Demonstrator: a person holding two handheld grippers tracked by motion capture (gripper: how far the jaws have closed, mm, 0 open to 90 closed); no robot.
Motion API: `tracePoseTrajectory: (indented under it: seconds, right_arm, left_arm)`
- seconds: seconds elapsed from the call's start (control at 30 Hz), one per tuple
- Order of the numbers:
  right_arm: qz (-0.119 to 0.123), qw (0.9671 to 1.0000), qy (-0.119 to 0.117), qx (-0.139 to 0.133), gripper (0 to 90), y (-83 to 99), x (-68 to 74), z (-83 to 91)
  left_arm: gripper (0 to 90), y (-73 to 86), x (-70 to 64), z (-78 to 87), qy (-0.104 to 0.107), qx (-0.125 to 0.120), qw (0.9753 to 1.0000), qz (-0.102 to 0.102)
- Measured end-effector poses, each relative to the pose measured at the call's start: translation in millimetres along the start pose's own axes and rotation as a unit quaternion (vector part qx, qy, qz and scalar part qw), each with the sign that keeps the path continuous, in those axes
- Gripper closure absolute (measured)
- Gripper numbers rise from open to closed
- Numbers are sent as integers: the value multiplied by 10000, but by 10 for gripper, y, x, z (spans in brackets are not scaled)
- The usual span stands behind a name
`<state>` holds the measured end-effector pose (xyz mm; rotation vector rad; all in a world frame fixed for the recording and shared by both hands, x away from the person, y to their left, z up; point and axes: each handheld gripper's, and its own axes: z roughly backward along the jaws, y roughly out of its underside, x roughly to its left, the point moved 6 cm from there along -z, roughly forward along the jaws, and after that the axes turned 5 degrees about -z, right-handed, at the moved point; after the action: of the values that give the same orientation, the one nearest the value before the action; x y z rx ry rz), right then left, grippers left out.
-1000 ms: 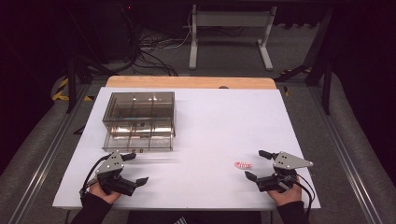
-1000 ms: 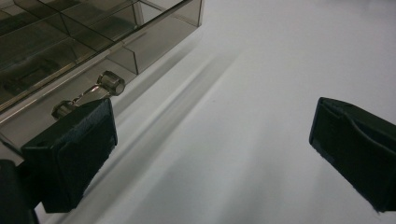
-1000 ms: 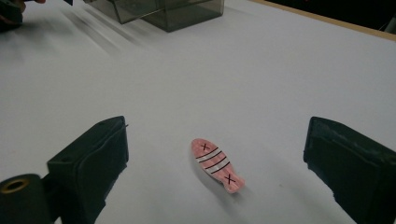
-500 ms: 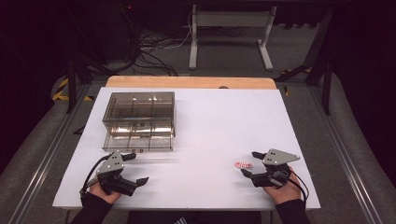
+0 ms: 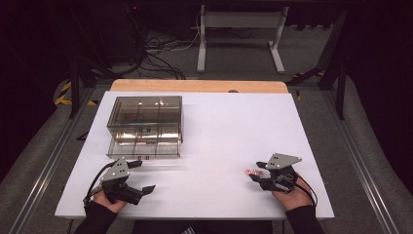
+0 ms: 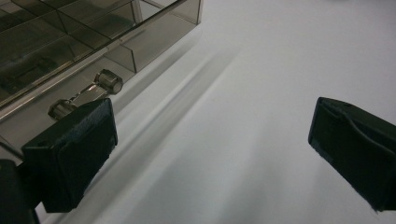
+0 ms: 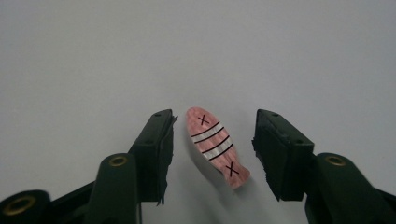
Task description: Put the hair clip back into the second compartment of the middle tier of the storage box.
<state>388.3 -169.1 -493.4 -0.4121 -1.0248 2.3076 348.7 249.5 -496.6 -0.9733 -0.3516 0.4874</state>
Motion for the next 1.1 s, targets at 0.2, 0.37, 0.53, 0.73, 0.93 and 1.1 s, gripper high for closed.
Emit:
tracePoseTrajectory:
  seconds: [0.2,0.37,0.53,0.73,0.93,1.1]
  right_arm:
    - [85,9999,42,54,553,-1,15,-14]
    - [113,9998,-7,157,603,7,20,-31]
    - [70,9998,8,184,631,11,14,-39]
    - [128,9997,65,203,666,12,10,-51]
    - [58,9996,90,258,712,30,-19,-64]
    - [13,9995,53,325,762,39,-22,-77]
  left_arm:
    - [24,1,0,-2,6,13,10000,1]
    - [25,1,-2,-2,22,23,10000,15]
    - [27,3,1,-4,21,33,10000,14]
    - [28,4,7,-1,19,39,10000,42]
    - [28,3,7,0,25,37,10000,46]
    - [28,4,6,0,25,41,10000,46]
